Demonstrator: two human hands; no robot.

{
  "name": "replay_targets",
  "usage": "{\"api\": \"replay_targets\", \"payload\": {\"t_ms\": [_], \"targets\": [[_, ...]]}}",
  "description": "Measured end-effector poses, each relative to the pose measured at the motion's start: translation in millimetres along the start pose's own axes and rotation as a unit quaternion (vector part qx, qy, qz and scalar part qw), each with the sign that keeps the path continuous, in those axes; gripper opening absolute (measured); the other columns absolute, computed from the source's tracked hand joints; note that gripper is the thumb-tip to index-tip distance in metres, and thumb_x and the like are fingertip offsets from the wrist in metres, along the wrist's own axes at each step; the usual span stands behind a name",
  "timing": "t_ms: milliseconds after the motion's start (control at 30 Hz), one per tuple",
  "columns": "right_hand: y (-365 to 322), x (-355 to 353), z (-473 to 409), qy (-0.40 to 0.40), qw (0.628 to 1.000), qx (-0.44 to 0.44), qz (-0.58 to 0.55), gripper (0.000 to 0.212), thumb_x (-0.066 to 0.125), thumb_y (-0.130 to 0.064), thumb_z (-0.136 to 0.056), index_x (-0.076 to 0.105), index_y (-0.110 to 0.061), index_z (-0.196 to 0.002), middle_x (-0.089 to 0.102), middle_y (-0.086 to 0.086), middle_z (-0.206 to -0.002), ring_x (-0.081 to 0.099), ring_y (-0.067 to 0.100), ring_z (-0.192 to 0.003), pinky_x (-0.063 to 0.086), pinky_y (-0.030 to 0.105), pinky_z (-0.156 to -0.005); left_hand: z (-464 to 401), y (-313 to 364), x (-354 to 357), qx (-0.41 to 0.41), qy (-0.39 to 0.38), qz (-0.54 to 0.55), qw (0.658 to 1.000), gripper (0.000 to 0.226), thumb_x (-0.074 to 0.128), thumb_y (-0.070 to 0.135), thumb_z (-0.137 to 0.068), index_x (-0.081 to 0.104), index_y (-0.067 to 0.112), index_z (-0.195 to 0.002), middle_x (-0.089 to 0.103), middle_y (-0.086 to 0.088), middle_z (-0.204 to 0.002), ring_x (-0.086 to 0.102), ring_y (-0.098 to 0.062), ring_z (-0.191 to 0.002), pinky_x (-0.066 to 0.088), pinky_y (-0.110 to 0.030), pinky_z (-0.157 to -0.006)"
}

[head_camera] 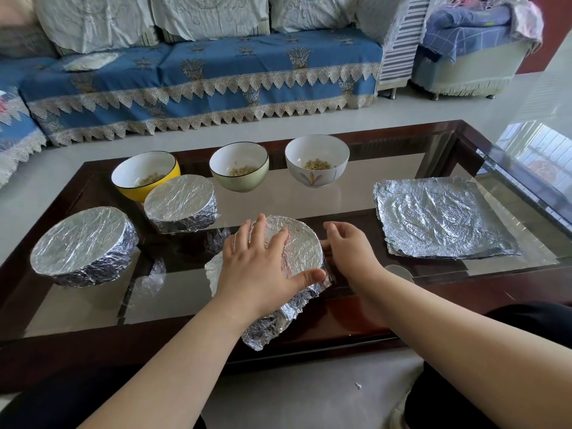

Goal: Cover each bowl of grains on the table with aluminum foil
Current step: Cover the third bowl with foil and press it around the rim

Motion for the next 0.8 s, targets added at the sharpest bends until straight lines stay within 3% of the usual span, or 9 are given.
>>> {"api": "replay_targets", "payload": {"t_ms": [133,233,400,467,633,733,800], "targets": [[-7.3,6.2,29.1,-0.028,0.997,-0.056,0.036,0.031,0.047,-0.043,-0.099,0.06,-0.015,-0.092,0.056,-0.009,-0.066,0.052,-0.002,-0.053,0.039,0.014,-0.052,1.1,-0.5,-0.9,-0.019,0.005,0.005,1.0,0.123,-0.003,0.1,-0.053,0.01,0.035,-0.156,-0.01,-0.007,-0.165,-0.011,-0.029,-0.151,0.001,-0.053,-0.119],[-4.9,13.1,36.2,-0.034,0.995,-0.086,0.042,0.024,0.052,-0.039,-0.098,0.06,-0.017,-0.103,0.059,-0.01,-0.075,0.054,0.004,-0.067,0.041,0.021,-0.064,1.9,-0.8,-1.3,-0.031,0.01,0.007,0.999,0.121,-0.005,0.099,-0.055,0.01,0.034,-0.156,-0.01,-0.006,-0.165,-0.01,-0.03,-0.151,0.003,-0.054,-0.12],[-12.8,15.7,30.4,-0.038,0.99,-0.11,0.081,0.017,0.051,-0.031,-0.099,0.059,-0.016,-0.103,0.058,-0.008,-0.071,0.053,-0.004,-0.056,0.039,0.013,-0.056,3.9,-3.3,-4.2,-0.008,-0.053,0.015,0.998,0.115,0.002,0.094,-0.056,0.0,0.037,-0.156,-0.02,0.0,-0.164,-0.015,-0.031,-0.15,0.0,-0.055,-0.119],[-18.4,15.8,27.2,-0.048,0.985,-0.125,0.109,0.014,0.051,-0.03,-0.099,0.059,-0.018,-0.101,0.06,-0.009,-0.074,0.054,-0.005,-0.061,0.038,0.009,-0.056,6.3,-9.4,-6.2,-0.002,-0.076,0.015,0.997,0.117,0.006,0.094,-0.055,-0.006,0.036,-0.156,-0.023,-0.002,-0.163,-0.014,-0.032,-0.149,0.002,-0.053,-0.119],[-29.0,15.6,12.4,-0.088,0.973,-0.146,0.155,0.012,0.052,-0.031,-0.098,0.06,-0.023,-0.095,0.064,-0.008,-0.082,0.057,0.007,-0.075,0.044,0.021,-0.068,13.8,-10.5,1.7,-0.031,-0.092,0.007,0.995,0.13,0.006,0.096,-0.049,-0.016,0.025,-0.156,-0.029,-0.012,-0.159,-0.02,-0.034,-0.148,-0.004,-0.051,-0.119],[-21.6,14.5,12.8,-0.086,0.981,-0.135,0.111,0.019,0.048,-0.036,-0.1,0.058,-0.022,-0.091,0.062,-0.007,-0.082,0.056,0.007,-0.075,0.044,0.027,-0.072,14.0,-7.7,2.9,-0.033,-0.07,-0.008,0.997,0.132,0.003,0.096,-0.048,-0.018,0.022,-0.155,-0.028,-0.017,-0.159,-0.023,-0.033,-0.148,-0.013,-0.047,-0.118],[-11.1,14.4,15.8,-0.084,0.987,-0.121,0.066,0.031,0.039,-0.038,-0.103,0.061,-0.016,-0.097,0.064,-0.003,-0.091,0.059,0.01,-0.087,0.045,0.029,-0.08,14.0,-8.1,1.9,-0.028,-0.058,-0.005,0.998,0.132,0.004,0.096,-0.049,-0.018,0.021,-0.155,-0.027,-0.018,-0.159,-0.024,-0.032,-0.148,-0.012,-0.045,-0.119]]}}
Point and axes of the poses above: each hand's wrist, its own z-axis away from the middle knuckle, its own x-axis out of the palm, y = z × x, the point moved 8 cm from there along -z, towards the middle knuckle
